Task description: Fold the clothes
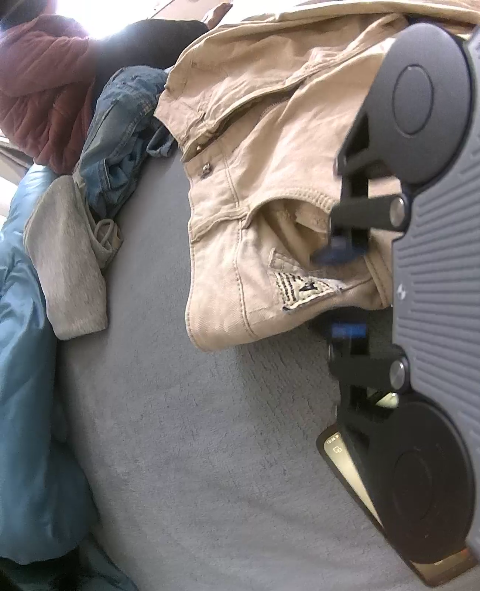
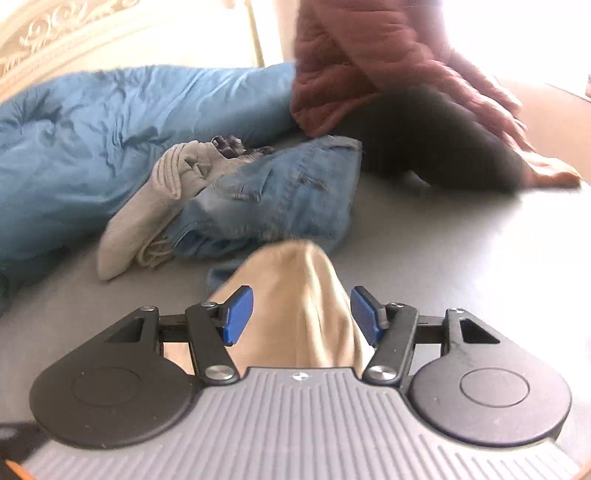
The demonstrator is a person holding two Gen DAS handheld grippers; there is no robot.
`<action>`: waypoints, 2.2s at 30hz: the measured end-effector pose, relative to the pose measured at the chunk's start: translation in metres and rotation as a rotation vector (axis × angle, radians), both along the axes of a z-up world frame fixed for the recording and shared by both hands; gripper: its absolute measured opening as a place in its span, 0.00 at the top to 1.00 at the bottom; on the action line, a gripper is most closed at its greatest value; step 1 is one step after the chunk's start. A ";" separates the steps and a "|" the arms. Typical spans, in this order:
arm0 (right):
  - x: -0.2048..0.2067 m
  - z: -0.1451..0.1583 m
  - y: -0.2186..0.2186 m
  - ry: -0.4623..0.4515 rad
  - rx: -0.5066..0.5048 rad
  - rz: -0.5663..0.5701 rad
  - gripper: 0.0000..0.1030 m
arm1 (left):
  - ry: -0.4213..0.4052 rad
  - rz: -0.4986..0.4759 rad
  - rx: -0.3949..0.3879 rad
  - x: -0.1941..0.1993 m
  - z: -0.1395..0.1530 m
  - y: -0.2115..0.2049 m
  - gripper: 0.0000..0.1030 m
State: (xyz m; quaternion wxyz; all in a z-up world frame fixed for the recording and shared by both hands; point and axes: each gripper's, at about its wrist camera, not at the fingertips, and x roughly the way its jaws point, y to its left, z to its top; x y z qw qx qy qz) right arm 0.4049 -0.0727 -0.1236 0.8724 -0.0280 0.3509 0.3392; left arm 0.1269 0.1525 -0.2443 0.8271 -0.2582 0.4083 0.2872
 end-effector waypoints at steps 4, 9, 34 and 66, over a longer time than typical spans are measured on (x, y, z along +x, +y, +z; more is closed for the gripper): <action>-0.053 0.010 -0.073 0.011 0.011 -0.150 0.44 | 0.027 -0.010 0.068 -0.007 0.013 -0.010 0.34; -0.121 0.022 -0.168 0.051 0.105 -0.407 0.44 | -0.035 -0.005 0.079 -0.027 0.029 -0.016 0.28; -0.380 -0.071 -0.169 0.159 -0.303 -0.415 0.56 | 0.015 -0.674 0.253 -0.022 0.053 -0.154 0.28; -0.331 -0.077 -0.233 0.134 -0.181 -0.514 0.98 | 0.175 -0.768 0.295 0.016 0.001 -0.208 0.27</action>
